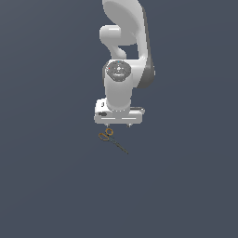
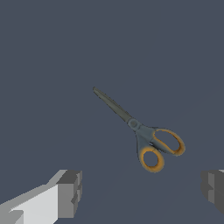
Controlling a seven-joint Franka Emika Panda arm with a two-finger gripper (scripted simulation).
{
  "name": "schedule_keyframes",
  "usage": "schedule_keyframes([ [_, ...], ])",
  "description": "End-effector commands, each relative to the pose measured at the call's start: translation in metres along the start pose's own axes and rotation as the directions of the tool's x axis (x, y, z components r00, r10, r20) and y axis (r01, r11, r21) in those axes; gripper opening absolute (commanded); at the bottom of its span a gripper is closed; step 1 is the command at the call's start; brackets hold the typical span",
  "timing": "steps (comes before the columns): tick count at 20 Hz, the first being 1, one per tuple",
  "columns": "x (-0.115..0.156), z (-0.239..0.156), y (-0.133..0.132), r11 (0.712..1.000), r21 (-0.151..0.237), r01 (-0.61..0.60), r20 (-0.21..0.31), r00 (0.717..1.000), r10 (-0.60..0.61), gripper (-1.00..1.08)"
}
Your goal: Pick up the object and move it to a goal position.
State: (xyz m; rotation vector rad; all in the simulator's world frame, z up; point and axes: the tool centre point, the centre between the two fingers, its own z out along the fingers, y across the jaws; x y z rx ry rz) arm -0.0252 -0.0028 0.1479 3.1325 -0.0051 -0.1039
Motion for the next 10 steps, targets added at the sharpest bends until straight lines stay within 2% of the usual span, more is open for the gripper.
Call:
schedule_keyframes([
  [1,0.0,0.0,0.0,1.0,0.0,0.0,0.0,1.0,0.0,1.0],
  [10,0.002,-0.01,-0.012,0.998,-0.018,0.057,-0.009,0.998,-0.058,1.0],
])
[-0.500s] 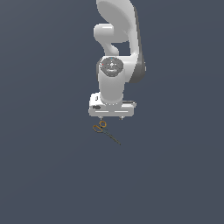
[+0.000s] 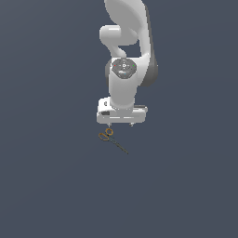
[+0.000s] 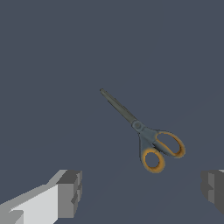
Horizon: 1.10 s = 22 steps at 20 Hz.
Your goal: Pick up the object and move it to a goal position.
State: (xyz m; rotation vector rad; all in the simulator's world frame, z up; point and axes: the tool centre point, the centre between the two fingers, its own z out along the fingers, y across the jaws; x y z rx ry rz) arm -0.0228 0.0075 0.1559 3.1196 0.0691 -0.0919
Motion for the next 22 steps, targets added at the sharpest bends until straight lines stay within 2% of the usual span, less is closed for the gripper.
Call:
schedule_keyframes([
  [1,0.001,-0.002,-0.003,1.0,-0.004,0.013,-0.002,1.0,-0.013,1.0],
  [12,0.002,0.003,0.0,0.999,-0.003,0.042,-0.004,0.999,-0.042,1.0],
  [22,0.009,0.029,0.012,0.983,-0.004,0.185,-0.018,0.983,-0.185,1.0],
])
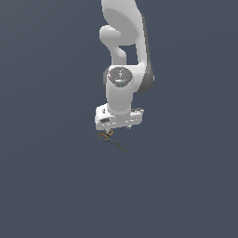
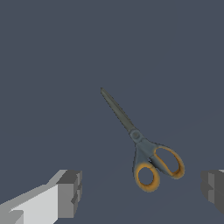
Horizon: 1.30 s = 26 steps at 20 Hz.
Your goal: Pick up the object and move it to a goal position.
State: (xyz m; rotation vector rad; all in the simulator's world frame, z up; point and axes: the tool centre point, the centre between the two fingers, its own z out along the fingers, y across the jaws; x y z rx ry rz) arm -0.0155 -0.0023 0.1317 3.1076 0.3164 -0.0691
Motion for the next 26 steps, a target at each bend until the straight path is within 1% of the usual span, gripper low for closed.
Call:
schedule_keyframes([
  [1,0.001,0.009,0.004,0.999,0.0,0.049,-0.005,0.999,-0.049,1.0],
  [6,0.004,0.03,0.014,0.986,0.0,0.166,-0.017,0.986,-0.166,1.0],
  [14,0.006,0.058,0.026,0.948,-0.003,0.318,-0.036,0.947,-0.318,1.0],
  [20,0.007,0.07,0.031,0.925,-0.006,0.38,-0.044,0.924,-0.38,1.0],
  [26,0.007,0.074,0.032,0.916,-0.007,0.401,-0.047,0.915,-0.4,1.0],
])
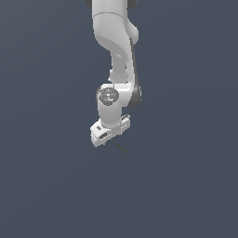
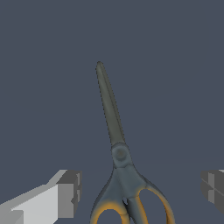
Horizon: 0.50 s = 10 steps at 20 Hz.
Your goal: Pick up the object and move it to a goal position.
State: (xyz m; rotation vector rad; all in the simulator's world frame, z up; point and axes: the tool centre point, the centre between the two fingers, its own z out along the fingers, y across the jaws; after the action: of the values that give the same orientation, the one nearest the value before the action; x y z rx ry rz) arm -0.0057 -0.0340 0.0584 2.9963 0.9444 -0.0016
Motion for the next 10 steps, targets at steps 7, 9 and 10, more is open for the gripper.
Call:
schedule_keyframes([
  [7,0.0,0.012,0.0,1.0,0.0,0.001,0.0,1.0,-0.001,1.0],
  [9,0.0,0.021,0.0,1.0,0.0,0.002,0.0,1.0,-0.002,1.0],
  [10,-0.001,0.027,-0.001,1.0,0.0,0.003,0.0,1.0,-0.003,1.0],
])
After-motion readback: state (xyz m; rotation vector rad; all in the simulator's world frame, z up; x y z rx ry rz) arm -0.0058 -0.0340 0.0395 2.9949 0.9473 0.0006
